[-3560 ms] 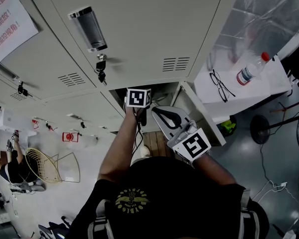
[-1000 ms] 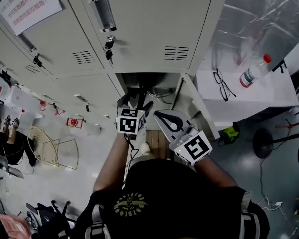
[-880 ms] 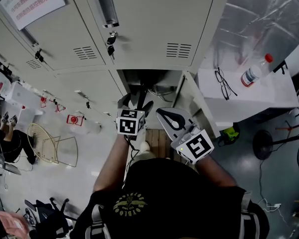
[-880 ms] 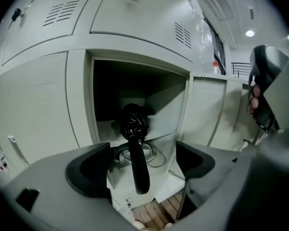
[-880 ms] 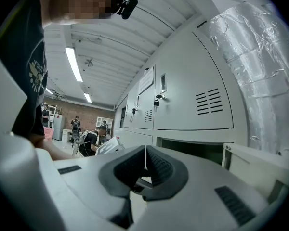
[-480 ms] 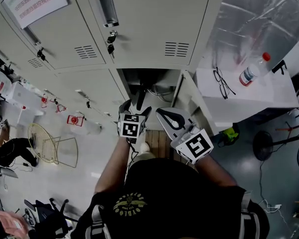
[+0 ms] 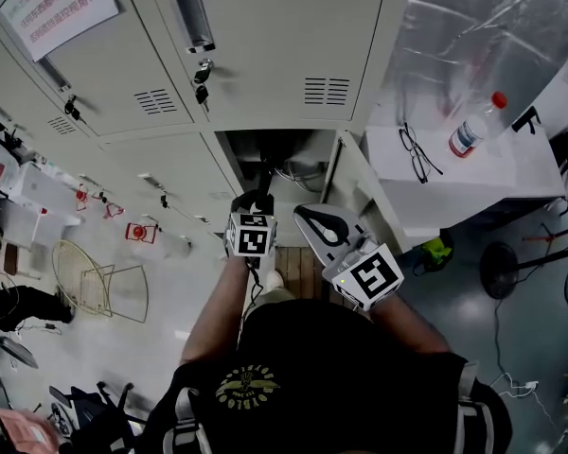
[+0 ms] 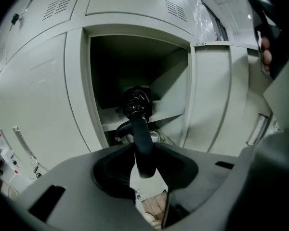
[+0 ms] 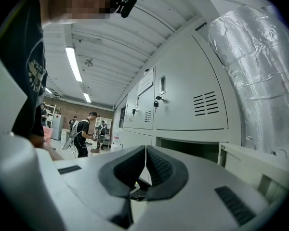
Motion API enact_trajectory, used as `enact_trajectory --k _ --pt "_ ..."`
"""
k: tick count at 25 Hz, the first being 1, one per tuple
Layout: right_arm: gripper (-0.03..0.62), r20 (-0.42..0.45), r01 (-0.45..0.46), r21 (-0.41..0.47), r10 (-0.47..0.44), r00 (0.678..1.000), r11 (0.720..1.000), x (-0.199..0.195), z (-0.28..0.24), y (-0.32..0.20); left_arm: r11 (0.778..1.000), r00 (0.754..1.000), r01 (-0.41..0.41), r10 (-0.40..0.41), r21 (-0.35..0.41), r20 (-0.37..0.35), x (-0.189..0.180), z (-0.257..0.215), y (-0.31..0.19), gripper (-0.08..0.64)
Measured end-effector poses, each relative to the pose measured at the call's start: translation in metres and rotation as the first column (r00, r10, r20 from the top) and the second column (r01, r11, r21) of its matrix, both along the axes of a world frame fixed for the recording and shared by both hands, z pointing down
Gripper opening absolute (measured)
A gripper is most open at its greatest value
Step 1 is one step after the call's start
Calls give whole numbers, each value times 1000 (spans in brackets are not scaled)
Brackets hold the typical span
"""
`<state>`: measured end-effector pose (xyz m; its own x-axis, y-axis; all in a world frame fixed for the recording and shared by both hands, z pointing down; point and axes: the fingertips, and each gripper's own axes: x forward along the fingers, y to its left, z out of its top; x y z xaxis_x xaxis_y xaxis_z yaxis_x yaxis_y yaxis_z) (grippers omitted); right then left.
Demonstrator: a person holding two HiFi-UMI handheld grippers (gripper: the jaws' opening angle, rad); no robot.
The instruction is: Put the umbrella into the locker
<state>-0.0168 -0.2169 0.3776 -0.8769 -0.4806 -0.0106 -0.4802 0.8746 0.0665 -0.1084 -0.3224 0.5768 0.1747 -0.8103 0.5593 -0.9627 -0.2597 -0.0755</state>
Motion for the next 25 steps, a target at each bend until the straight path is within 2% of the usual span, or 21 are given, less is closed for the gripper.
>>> enact_trajectory --k 4,7,17,21,25 --pt "31 1 -12 -4 12 1000 1000 2 1 -3 1000 997 -2 0 -28 -75 3 -2 -2 137" --pt "31 2 -15 -4 15 1000 1000 1 2 -5 1000 994 -2 -1 -28 -106 5 -9 -10 137" --pt "31 -27 -47 -23 46 999 999 -4 10 -21 999 991 -32 29 -23 -133 11 -26 -46 138" --pt "31 -67 -66 -40 63 996 997 -4 11 -29 999 989 -40 39 -8 -143 11 -29 -59 137" --pt "31 -27 -78 -20 77 997 997 -8 4 -41 999 988 -50 49 -5 -149 11 -29 -72 138"
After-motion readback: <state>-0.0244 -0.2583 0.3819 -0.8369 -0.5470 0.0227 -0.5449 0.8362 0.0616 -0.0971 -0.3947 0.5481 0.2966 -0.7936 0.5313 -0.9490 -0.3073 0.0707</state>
